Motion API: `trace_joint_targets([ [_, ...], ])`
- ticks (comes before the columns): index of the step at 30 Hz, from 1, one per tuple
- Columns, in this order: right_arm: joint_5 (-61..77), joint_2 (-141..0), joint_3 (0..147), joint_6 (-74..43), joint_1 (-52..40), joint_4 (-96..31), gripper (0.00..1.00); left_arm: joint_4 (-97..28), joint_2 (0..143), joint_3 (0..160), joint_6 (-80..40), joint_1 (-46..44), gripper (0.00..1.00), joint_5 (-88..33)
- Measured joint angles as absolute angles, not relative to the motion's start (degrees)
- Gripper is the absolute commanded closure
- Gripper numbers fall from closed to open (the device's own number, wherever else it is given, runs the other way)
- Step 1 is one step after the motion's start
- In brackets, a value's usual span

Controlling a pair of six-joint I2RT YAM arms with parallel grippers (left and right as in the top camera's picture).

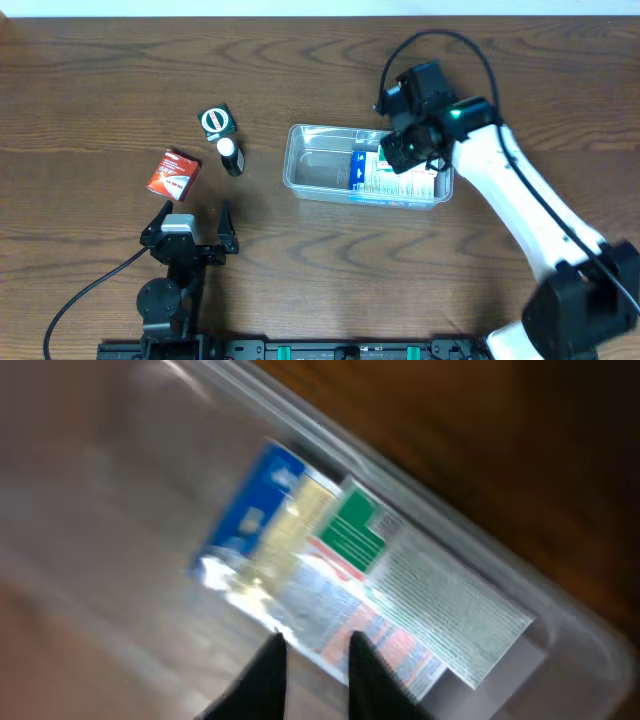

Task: Pack container
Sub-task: 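Lower the Panadol box into the container beside the blue box, release, then withdraw the right gripper to the right side, then reach left gripper to the red-and-white box and grasp it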

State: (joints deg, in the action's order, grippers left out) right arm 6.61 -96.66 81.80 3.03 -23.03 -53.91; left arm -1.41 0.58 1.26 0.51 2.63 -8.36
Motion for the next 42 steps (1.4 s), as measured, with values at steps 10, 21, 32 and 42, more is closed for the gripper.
trace_joint_targets([
  [10,12.5,-91.9,85.4,0.7,-25.8,-56.8,0.35,-1.4,0.6,1.3,0.5,2.6,0.02,-8.4],
  [21,5.0,-91.9,85.4,-8.7,-9.9,-62.3,0.01,-1.4,0.6,1.3,0.5,2.6,0.02,-8.4],
  [32,-6.5,-91.8,85.4,-10.3,2.1,-63.6,0.01,-1.4,0.6,1.3,0.5,2.6,0.02,-8.4],
  [42,-7.5,-91.8,85.4,-10.3,2.4,-63.7,0.01,-2.6,0.7,1.8,-2.9,2.6,0.02,-9.6],
])
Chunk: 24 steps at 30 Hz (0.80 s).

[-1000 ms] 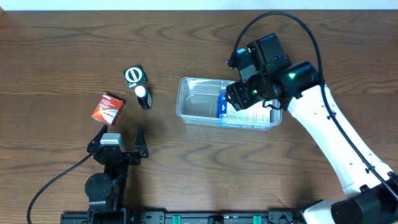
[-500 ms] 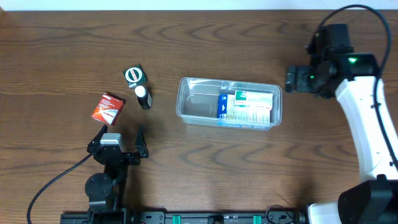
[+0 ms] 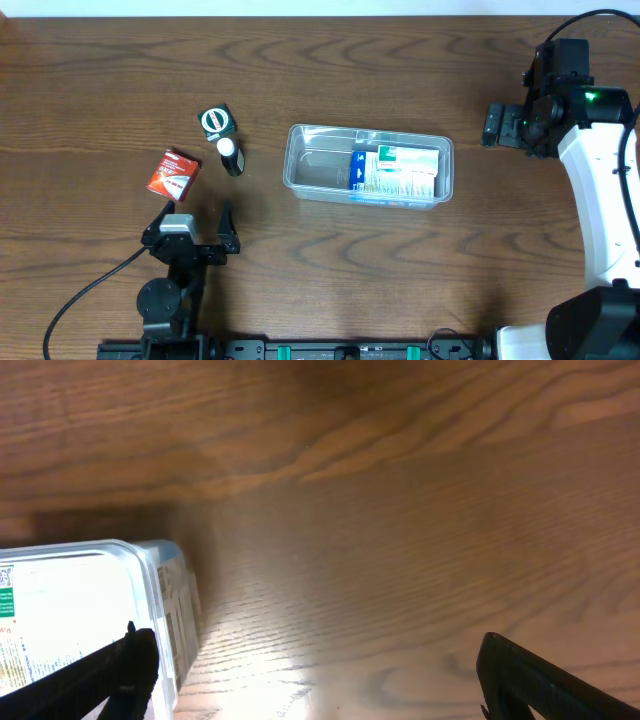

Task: Pack container
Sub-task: 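Reach left gripper to the red-and-white box and grasp it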

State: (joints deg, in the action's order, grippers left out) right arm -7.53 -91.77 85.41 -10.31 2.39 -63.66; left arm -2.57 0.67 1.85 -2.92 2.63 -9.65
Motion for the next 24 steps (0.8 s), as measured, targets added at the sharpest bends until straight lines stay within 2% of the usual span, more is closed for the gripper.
trace_joint_targets([
  [5,-7.6,-91.7,85.4,-10.3,2.4,-63.7,0.01,-14.4,8.0,9.5,-4.4,2.6,0.02,-13.2],
  [14,-7.6,-91.7,85.4,-10.3,2.4,-63.7,0.01,-24.4,42.0,34.6,-2.6,2.6,0.02,-14.8],
  [19,-7.6,-91.7,85.4,-10.3,2.4,-63.7,0.01,-35.9,57.8,47.7,3.2,2.6,0.02,-14.9],
  [24,-7.6,-91.7,85.4,-10.3,2.4,-63.7,0.01,-47.3,67.5,58.2,10.7,5.2,0.02,-14.8],
])
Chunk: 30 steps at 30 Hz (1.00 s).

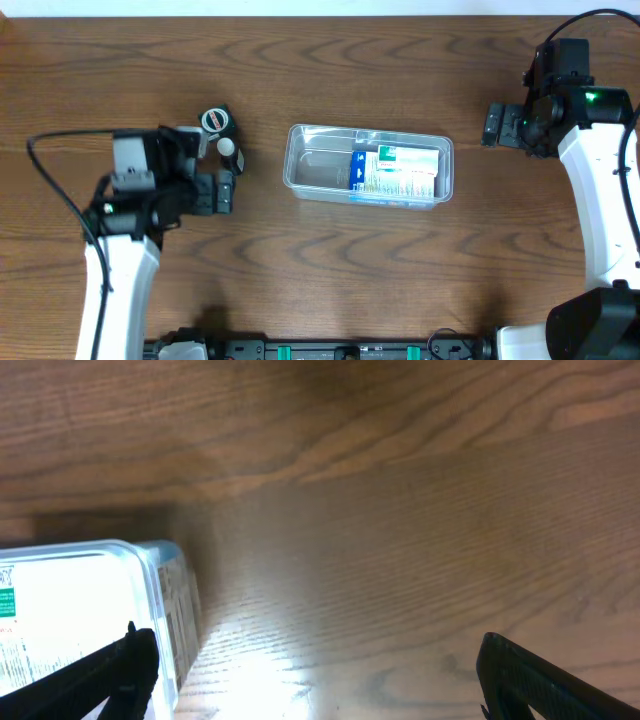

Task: Pack container
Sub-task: 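Reach left gripper to the red-and-white box and grasp it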

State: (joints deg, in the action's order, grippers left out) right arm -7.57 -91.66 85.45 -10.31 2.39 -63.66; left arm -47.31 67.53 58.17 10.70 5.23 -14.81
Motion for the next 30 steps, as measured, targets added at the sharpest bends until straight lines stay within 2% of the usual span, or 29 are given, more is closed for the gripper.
trace_joint_targets([
  [4,-7.6,-91.7,85.4,-10.3,2.4,-63.7,0.01,-49.3,70.3,62.7,13.1,10.9,0.02,-15.3],
  [9,-7.6,-91.7,85.4,-10.3,2.4,-63.7,0.01,-44.6,71.1,63.6,16.7,16.5,0.02,-16.8],
  [17,-7.6,-91.6,85.4,-10.3,2.4,-63.7,0.01,-43.7,80.8,63.7,27.1,17.8,0.02,-16.4],
  [30,-7.6,-91.6,85.4,-10.3,2.4,-63.7,0.01,-38.9,93.4,63.7,32.2,19.3,0.02,-9.9],
])
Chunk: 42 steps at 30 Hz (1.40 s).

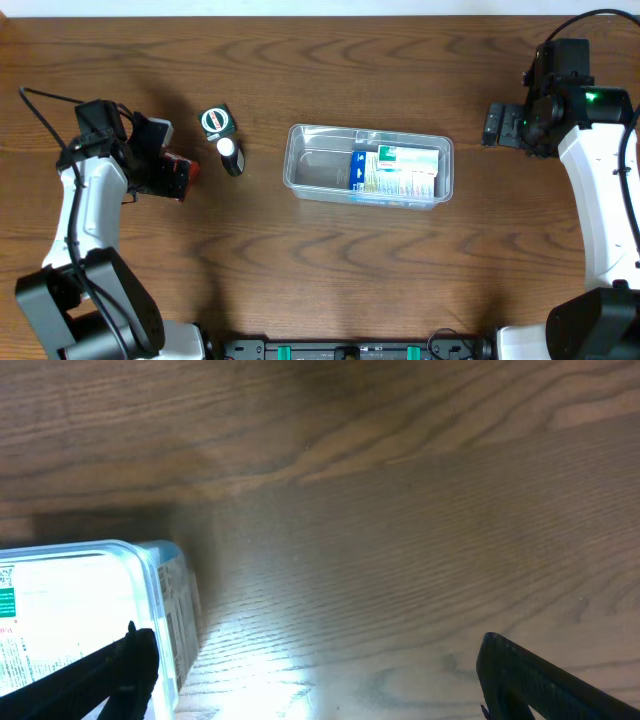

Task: Pack container
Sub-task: 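Reach left gripper to the red-and-white box and grasp it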

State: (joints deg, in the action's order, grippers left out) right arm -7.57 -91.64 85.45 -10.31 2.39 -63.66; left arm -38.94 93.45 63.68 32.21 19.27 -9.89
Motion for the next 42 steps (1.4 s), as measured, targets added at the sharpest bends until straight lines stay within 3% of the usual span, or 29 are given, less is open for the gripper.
trace_joint_targets([
  [29,-7.6,-91.6,85.4,-10.3,2.4,-63.7,0.01,-31.0,106.8,63.7,37.5,19.4,0.02,-13.3],
  [42,-7.6,-91.6,85.4,-10.3,2.4,-63.6,0.01,-30.6,106.9,63.7,36.2,19.4,0.23,-13.4],
])
